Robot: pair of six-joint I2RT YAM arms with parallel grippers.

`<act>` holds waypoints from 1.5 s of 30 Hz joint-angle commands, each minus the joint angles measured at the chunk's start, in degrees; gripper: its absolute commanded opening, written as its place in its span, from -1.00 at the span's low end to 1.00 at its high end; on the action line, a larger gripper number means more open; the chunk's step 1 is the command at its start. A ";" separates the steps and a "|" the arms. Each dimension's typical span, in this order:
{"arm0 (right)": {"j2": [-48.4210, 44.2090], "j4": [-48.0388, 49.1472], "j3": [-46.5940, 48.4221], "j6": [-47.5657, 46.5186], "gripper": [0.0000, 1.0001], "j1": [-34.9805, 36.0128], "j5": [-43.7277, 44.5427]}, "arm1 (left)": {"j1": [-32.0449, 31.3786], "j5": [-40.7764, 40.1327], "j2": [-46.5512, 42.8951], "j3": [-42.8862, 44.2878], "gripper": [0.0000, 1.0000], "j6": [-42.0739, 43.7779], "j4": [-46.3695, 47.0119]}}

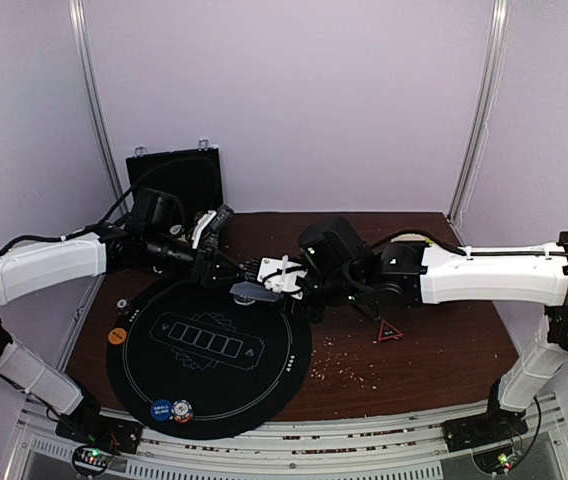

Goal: Distribute texas hold em gaming equipment
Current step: Pick up the poker card from the face-down deck piles.

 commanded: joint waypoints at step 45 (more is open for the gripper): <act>-3.34 4.13 -4.50 0.69 -0.02 -1.21 3.71 | 3.11 9.85 -5.62 -0.54 -1.00 -4.09 6.23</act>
